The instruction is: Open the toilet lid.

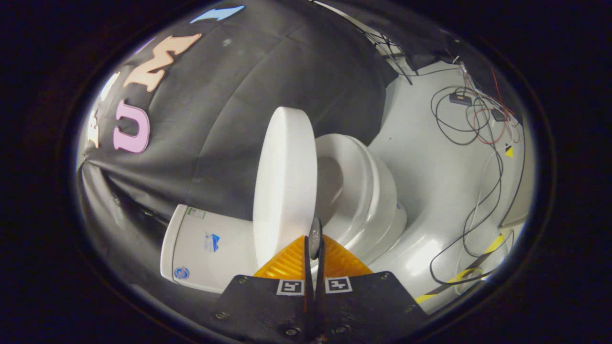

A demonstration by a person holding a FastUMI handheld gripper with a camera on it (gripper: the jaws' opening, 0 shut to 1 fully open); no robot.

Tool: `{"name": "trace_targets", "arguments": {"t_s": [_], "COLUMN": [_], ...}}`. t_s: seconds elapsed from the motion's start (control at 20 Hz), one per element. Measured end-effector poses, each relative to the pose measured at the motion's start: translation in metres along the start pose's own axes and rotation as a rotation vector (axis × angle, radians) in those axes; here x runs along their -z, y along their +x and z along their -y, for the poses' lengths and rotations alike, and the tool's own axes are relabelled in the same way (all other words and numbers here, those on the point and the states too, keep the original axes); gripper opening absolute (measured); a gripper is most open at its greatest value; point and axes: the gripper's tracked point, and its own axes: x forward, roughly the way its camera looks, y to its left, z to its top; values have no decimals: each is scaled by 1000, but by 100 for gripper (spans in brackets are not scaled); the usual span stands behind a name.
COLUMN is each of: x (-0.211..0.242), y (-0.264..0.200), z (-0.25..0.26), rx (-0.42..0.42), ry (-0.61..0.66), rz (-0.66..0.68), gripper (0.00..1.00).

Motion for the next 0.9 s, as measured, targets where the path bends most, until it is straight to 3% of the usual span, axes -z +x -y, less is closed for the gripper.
{"name": "trace_targets", "arguments": {"t_s": [0.35,0.9], "x": [4,8], "y": [-11,-20], "z": [-57,-95], "rx": [-179,-236], "ry": [-94,-237], "rz": [4,49], "gripper": [2,3]}}
